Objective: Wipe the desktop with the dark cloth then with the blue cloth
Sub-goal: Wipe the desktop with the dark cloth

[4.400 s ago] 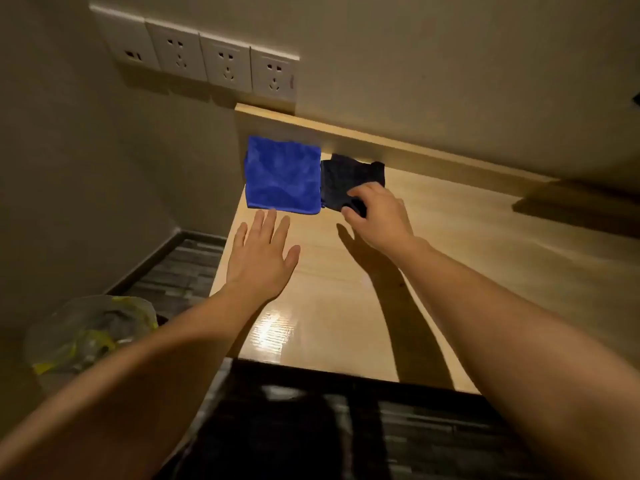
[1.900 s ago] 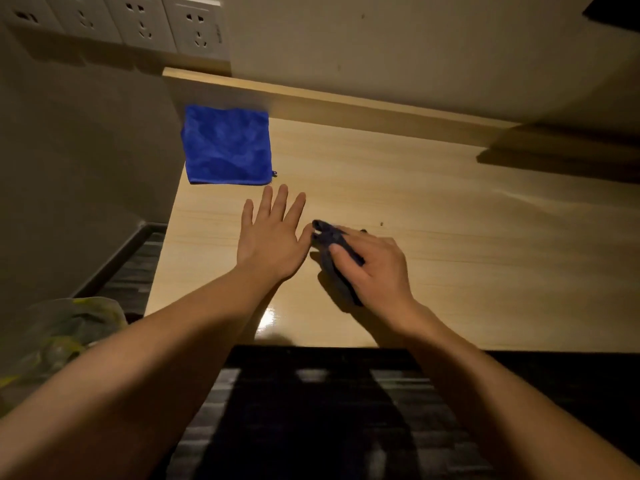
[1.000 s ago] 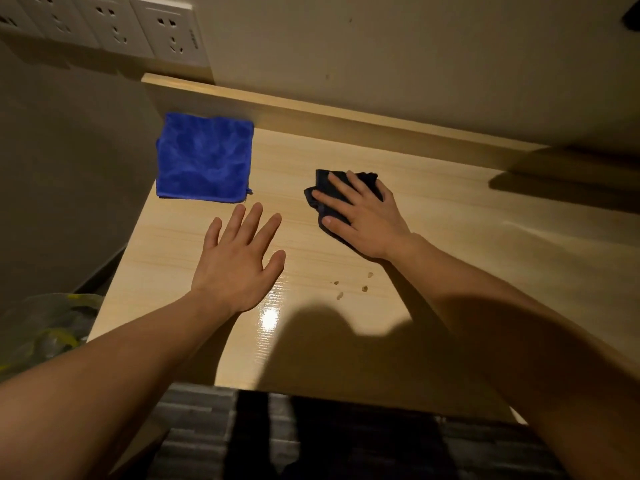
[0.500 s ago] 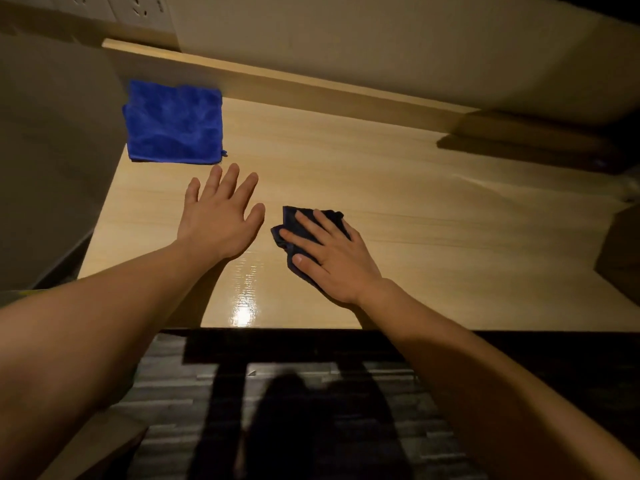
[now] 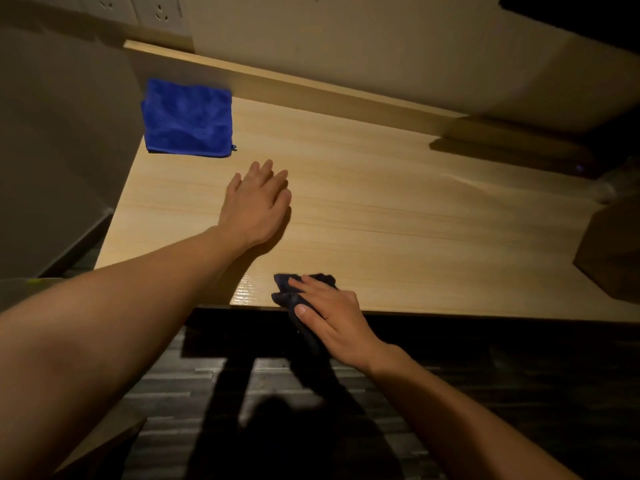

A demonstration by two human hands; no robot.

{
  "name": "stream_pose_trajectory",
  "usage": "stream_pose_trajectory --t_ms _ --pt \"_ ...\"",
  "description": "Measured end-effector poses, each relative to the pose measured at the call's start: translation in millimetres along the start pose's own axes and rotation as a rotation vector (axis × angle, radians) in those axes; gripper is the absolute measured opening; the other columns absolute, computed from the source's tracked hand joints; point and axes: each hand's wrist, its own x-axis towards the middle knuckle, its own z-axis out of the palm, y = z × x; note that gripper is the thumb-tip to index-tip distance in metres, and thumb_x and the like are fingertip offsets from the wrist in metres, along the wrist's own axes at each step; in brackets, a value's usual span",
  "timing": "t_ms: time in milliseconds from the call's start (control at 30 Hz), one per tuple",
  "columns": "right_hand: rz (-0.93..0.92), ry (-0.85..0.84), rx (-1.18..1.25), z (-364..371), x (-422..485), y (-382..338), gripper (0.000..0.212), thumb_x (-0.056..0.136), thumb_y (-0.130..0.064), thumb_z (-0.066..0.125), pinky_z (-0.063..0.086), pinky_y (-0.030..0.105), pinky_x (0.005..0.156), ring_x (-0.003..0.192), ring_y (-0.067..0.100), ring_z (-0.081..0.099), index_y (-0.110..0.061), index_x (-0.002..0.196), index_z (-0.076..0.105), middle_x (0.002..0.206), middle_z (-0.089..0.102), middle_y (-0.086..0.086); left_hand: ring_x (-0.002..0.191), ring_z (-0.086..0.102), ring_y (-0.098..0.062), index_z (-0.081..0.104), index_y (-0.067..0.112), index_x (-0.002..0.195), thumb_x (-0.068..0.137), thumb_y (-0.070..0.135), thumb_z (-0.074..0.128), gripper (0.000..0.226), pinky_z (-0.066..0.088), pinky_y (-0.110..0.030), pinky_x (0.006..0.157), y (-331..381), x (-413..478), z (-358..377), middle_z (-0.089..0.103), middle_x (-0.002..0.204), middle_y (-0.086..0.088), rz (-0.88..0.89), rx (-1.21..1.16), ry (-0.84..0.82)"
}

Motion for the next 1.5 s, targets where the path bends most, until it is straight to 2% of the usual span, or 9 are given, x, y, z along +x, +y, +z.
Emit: stream_pose_trajectory --t_ms 133,267,333,500,667,833,1133,1300,1500 --pt "0.067 0.006 0.309 -20 -12 -6 0.035 0.109 -0.036 0.048 0.047 0.046 0.107 0.124 0.01 0.063 -0.023 0.135 0.068 0.13 0.072 -0.008 0.164 0.012 -0.029 0.036 0.025 0.165 0.111 0.045 0.026 0.059 0.01 -0.056 0.131 26 13 14 0.024 0.176 -0.008 0.028 -0.008 -0.035" --pt "0.044 0.136 0.448 -57 6 -7 0.036 0.106 -0.028 0.051 0.045 0.023 0.103 0.121 0.005 0.065 -0.013 0.134 0.069 0.128 0.072 -0.006 0.165 0.003 -0.028 0.023 0.028 0.169 0.11 0.049 0.021 0.063 0.004 -0.054 0.13 37 21 31 0.012 0.179 -0.008 -0.043 0.076 -0.044" --pt "-0.001 0.213 0.372 -84 35 3 0.034 0.107 -0.026 0.052 0.045 0.019 0.1 0.117 0.004 0.066 -0.016 0.136 0.067 0.126 0.071 -0.006 0.166 -0.003 -0.027 0.012 0.029 0.171 0.111 0.053 0.016 0.065 0.001 -0.053 0.131 37 21 36 0.004 0.18 -0.007 -0.061 0.158 -0.054" --pt "-0.034 0.284 -0.067 -150 129 59 0.038 0.11 -0.034 0.045 0.038 0.048 0.113 0.136 0.018 0.055 -0.021 0.14 0.065 0.14 0.067 0.0 0.166 -0.006 -0.025 0.007 0.032 0.172 0.11 0.056 0.013 0.067 0.0 -0.051 0.132 40 18 42 0.001 0.18 -0.004 -0.069 0.184 -0.063" --pt "-0.054 0.234 -0.333 -200 225 105 0.04 0.112 -0.035 0.039 0.025 0.038 0.096 0.148 0.02 0.041 -0.022 0.143 0.062 0.151 0.059 -0.001 0.166 -0.005 -0.022 0.012 0.033 0.171 0.11 0.055 0.021 0.065 0.0 -0.048 0.132 41 24 43 0.005 0.18 -0.002 -0.086 0.217 -0.029" --pt "-0.076 0.122 -0.459 -212 284 141 0.046 0.111 -0.046 0.038 0.022 0.048 0.114 0.156 0.017 0.026 -0.03 0.152 0.052 0.165 0.041 -0.004 0.166 -0.006 -0.019 0.011 0.036 0.171 0.109 0.057 0.02 0.066 -0.001 -0.046 0.132 42 28 46 0.003 0.18 0.001 -0.115 0.247 -0.038" --pt "-0.079 -0.008 -0.622 -203 282 150 0.064 0.101 -0.074 0.016 0.009 0.06 0.122 0.161 0.019 0.003 -0.054 0.161 0.017 0.175 0.01 -0.008 0.165 -0.009 -0.016 0.009 0.037 0.171 0.108 0.058 0.018 0.067 -0.002 -0.046 0.133 41 33 46 0.0 0.18 0.003 -0.153 0.288 -0.064" --pt "-0.076 -0.015 -0.622 -189 252 144 0.065 0.098 -0.077 0.013 0.005 0.063 0.123 0.161 0.021 0.0 -0.057 0.16 0.013 0.176 0.007 -0.007 0.165 -0.01 -0.016 0.008 0.037 0.171 0.107 0.06 0.017 0.068 -0.003 -0.046 0.132 41 35 44 -0.001 0.18 0.003 -0.168 0.288 -0.067" --pt "-0.073 -0.003 -0.601 -158 182 131 0.063 0.101 -0.073 0.018 0.007 0.058 0.125 0.161 0.02 0.001 -0.054 0.161 0.015 0.175 0.009 -0.008 0.165 -0.008 -0.019 0.008 0.036 0.171 0.108 0.06 0.015 0.068 -0.001 -0.049 0.132 41 36 44 0.0 0.18 0.0 -0.144 0.272 -0.067"
